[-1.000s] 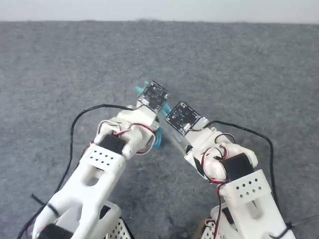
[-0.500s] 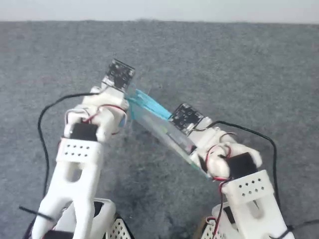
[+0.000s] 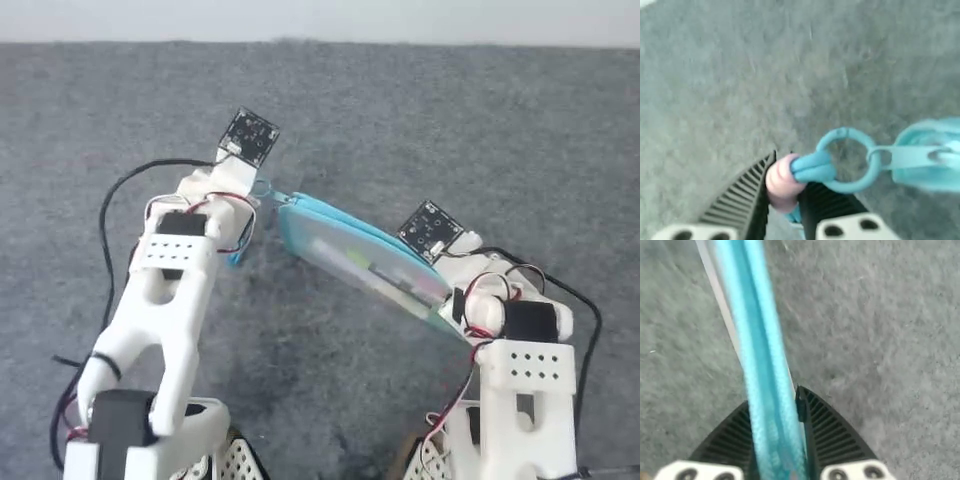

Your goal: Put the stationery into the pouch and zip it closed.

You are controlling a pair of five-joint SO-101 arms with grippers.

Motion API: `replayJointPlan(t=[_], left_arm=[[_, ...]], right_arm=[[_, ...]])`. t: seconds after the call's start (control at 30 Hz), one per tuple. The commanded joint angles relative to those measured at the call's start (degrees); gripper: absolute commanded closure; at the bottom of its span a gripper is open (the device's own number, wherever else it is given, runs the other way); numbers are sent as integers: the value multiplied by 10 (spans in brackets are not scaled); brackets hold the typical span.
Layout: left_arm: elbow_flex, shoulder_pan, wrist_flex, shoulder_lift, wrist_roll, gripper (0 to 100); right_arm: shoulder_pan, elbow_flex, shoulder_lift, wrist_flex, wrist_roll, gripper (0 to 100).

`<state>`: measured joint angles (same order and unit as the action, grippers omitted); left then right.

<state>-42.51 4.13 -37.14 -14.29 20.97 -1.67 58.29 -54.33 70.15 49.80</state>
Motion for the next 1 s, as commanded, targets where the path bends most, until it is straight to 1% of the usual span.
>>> replayJointPlan(t=[0.0,0.03,0.1,0.2,0.3,0.37,0.4,0.5,0.73,0.87,0.97], left_arm=[[-29,3,71,0,3,991],[-33,-5,73,-3,2,991],[-36,-20,72,-10,0,991],[-36,-31,69,-13,-12,991],[-37,-40,59,-13,-15,991],[-46,-44,62,-16,-15,991],[-50,-47,62,-17,-15,991],[-55,-53,62,-17,-15,991],[-50,-49,62,-17,-45,991],[-52,-49,60,-17,-45,991],[-54,-47,60,-17,-44,991]], right_arm=[[-22,6,7,20,10,989],[-7,-1,7,23,5,988],[32,-31,8,38,-42,969],[112,-106,15,72,-113,877],[209,-180,18,91,-156,790],[263,-229,47,94,-185,764],[278,-253,73,94,-205,764],[294,-332,179,88,-239,766],[310,-509,420,39,-243,764],[342,-596,516,31,-242,764],[349,-654,575,32,-242,765]])
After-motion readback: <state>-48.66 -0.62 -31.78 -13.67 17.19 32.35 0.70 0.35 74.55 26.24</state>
